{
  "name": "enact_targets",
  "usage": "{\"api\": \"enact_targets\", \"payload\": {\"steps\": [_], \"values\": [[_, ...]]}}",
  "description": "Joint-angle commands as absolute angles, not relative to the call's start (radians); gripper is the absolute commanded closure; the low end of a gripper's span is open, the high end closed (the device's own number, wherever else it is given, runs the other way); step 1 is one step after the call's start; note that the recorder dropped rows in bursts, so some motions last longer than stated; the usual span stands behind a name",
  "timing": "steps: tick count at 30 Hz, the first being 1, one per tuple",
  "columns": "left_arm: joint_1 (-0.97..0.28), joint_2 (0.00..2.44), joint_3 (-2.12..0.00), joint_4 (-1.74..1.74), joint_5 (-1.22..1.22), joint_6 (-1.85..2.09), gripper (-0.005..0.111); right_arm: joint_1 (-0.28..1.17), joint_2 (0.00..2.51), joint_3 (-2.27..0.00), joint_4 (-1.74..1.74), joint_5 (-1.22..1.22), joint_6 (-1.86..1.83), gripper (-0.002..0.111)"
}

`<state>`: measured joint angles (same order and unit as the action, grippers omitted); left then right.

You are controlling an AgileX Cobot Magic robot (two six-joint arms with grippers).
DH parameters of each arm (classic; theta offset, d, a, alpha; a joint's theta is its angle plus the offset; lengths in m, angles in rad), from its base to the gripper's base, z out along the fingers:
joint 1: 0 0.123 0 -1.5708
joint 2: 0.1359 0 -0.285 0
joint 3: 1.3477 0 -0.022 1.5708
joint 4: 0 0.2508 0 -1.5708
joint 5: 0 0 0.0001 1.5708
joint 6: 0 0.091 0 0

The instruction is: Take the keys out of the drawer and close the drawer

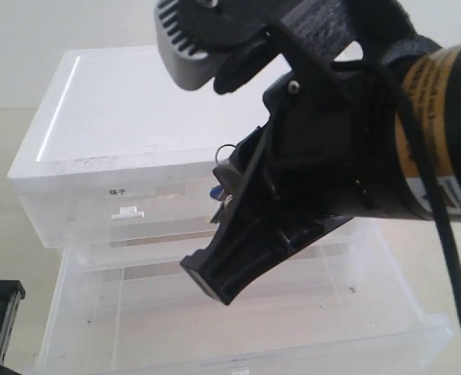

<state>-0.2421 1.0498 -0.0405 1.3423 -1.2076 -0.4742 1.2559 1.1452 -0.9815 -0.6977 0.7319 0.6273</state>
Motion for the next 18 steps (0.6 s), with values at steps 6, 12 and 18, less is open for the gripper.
{"api": "enact_targets", "payload": {"steps": [6, 12, 18], "values": [[-0.362, 1.183, -0.035, 1.267, -1.127, -0.546, 0.102, 1.257, 1.138, -0.978, -0.697, 0.733, 0.622, 0.109], [-0.432, 1.369, -0.037, 1.121, -1.077, -0.378, 0.102, 1.257, 1.138, -0.978, -0.697, 0.754, 0.622, 0.109], [-0.444, 1.418, -0.037, 0.875, -1.033, -0.195, 0.102, 1.257, 1.138, -0.978, -0.681, 0.756, 0.619, 0.109]]}}
